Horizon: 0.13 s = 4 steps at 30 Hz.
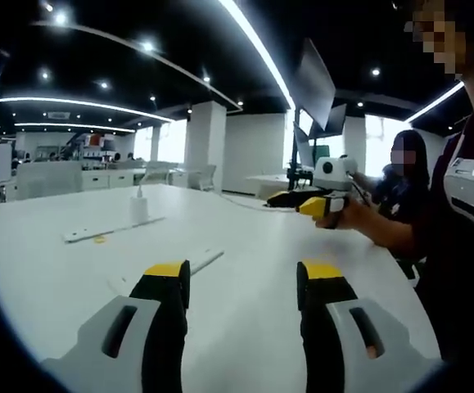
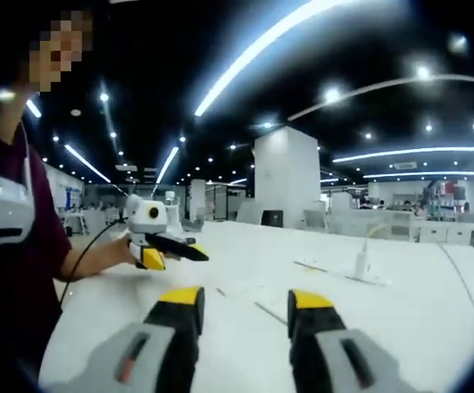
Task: Locate the socket holder cover, grip the socket holder cover, clip it into the socket holder slot.
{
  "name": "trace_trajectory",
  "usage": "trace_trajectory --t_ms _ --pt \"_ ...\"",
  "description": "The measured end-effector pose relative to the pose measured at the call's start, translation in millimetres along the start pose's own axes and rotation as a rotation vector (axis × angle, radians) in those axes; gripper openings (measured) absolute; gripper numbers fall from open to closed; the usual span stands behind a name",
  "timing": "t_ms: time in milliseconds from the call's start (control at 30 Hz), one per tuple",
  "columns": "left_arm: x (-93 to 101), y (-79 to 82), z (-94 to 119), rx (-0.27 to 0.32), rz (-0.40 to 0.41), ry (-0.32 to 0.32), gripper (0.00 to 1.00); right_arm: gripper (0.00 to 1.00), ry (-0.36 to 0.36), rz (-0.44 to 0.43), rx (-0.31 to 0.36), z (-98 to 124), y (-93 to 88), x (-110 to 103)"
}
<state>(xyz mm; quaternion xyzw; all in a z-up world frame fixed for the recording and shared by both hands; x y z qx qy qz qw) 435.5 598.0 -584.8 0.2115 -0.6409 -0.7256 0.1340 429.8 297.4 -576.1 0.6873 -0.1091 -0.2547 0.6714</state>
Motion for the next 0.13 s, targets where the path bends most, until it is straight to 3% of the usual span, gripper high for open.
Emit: trace_trajectory --t_ms 133 --pt "-1.9 0.6 3.0 0.001 -0.014 0.014 0.53 0.43 0.01 -0.001 -0.01 -1.3 -1.9 -1.0"
Point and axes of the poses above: the point that each gripper's makers call its tool centre point, and the gripper's own axes: z roughly backward along the fingers, x roughly to its right, y roughly out of its top, the point moved 9 cm from there along z, roughly backward along the fingers, and after that the axes turned 12 degrees about -z, right-handed, at the moved point
